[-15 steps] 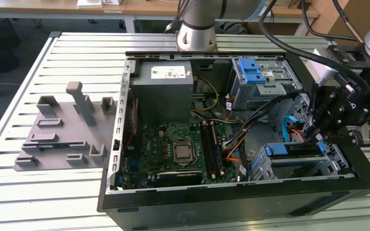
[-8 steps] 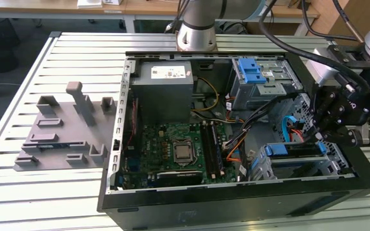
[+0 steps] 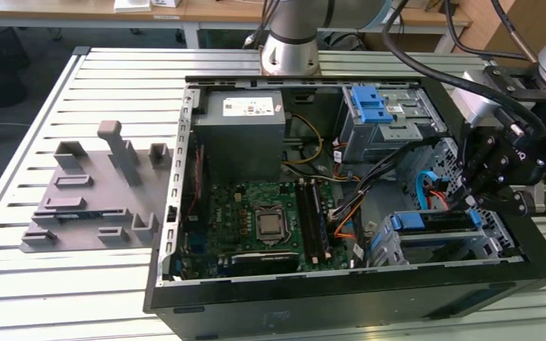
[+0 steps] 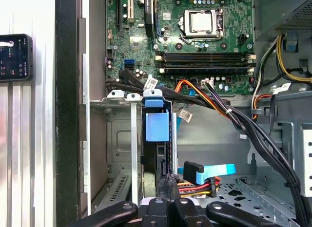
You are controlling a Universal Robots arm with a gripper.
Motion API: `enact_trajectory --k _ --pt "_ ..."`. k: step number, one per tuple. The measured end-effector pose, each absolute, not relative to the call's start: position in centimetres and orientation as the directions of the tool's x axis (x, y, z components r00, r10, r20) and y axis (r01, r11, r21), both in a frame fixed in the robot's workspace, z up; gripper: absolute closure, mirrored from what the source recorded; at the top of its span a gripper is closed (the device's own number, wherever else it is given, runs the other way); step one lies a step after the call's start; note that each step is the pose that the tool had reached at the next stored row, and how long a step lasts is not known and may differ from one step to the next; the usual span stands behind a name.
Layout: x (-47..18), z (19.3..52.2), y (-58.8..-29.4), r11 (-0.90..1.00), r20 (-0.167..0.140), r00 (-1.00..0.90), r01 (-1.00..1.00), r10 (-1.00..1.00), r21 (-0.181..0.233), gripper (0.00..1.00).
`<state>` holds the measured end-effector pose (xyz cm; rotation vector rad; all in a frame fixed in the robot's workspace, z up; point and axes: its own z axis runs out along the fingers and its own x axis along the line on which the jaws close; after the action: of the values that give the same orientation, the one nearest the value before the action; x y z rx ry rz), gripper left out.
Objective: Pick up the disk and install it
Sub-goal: 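Insert the second disk wire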
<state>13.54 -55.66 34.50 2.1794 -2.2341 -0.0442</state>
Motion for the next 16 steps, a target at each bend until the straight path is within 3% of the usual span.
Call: enact_trajectory --k 9,16 --pt "13.48 34.51 -55.66 0.025 -0.005 -0.025 -0.999 -1.000 0.027 0.89" --pt "13.01 35.01 -55.66 0.025 -0.007 -0.025 -1.000 -1.000 -0.013 0.89"
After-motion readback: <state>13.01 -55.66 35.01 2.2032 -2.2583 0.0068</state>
